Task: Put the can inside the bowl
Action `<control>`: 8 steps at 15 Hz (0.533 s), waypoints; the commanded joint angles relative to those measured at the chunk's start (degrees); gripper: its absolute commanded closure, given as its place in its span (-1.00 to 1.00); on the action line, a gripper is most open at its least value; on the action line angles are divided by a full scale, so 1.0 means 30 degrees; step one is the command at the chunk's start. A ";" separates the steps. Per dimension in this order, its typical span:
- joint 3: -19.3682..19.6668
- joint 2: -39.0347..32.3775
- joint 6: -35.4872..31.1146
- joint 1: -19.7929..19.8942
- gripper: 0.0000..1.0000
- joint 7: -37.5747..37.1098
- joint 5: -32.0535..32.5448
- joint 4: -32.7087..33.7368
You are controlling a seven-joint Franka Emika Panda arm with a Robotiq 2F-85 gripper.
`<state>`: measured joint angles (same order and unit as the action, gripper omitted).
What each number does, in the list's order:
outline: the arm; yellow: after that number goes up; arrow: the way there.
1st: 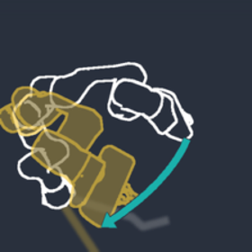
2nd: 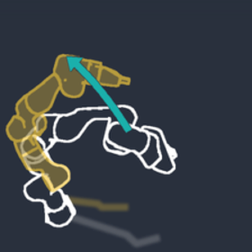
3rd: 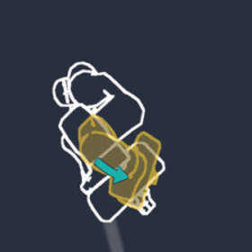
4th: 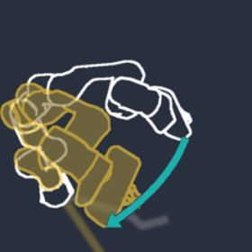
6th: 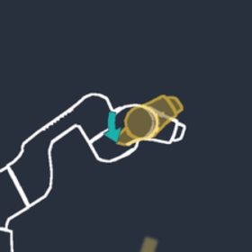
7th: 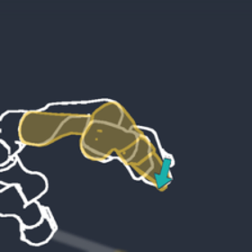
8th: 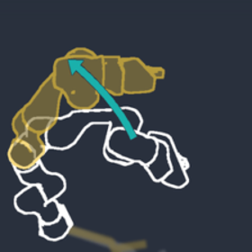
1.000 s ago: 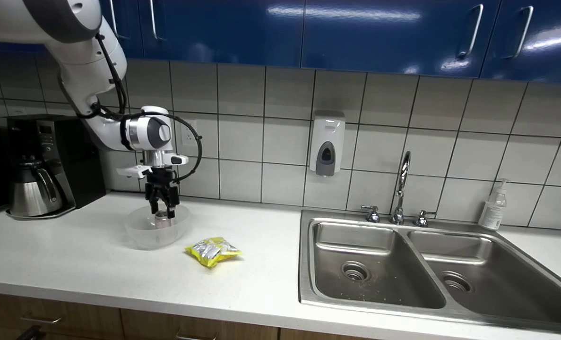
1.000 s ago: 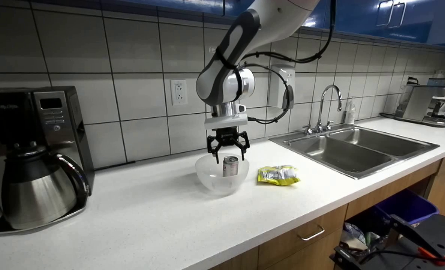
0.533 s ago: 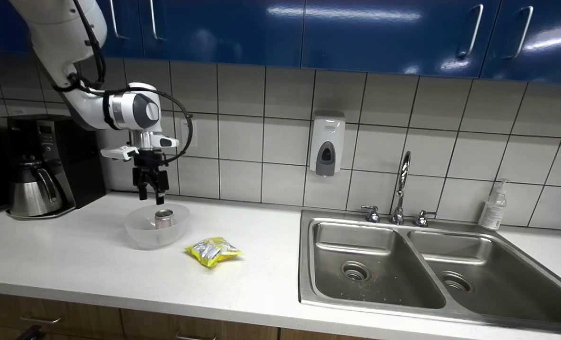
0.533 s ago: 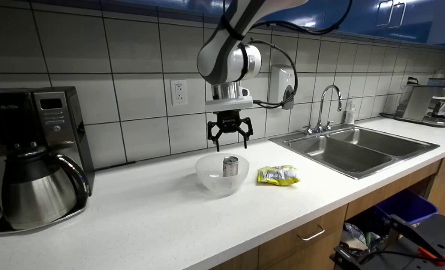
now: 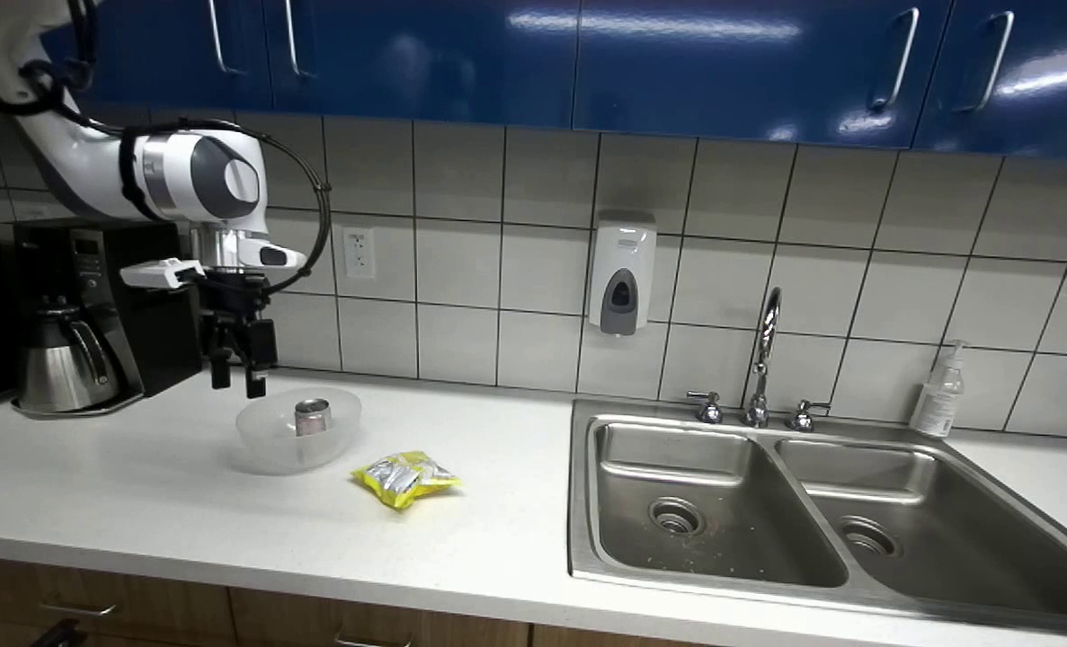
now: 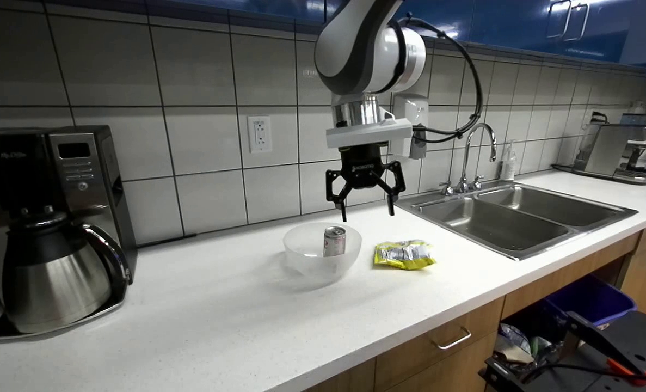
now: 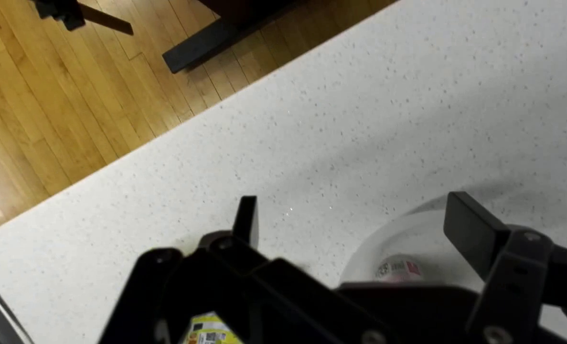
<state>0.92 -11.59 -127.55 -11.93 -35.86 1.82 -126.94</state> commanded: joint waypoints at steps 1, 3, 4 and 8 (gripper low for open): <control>-0.0704 0.3378 -0.0681 0.0370 -1.00 -0.0569 -0.0617 -0.3849; -0.1037 0.4695 -0.0838 0.0405 -1.00 -0.0737 -0.0903 -0.5425; -0.1236 0.5319 -0.0841 0.0429 -1.00 -0.0796 -0.1144 -0.6124; -0.1865 0.7301 -0.0112 0.0592 -1.00 -0.0763 -0.2138 -0.8111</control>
<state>-2.35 3.76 -128.74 -11.83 -37.75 -1.88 -145.72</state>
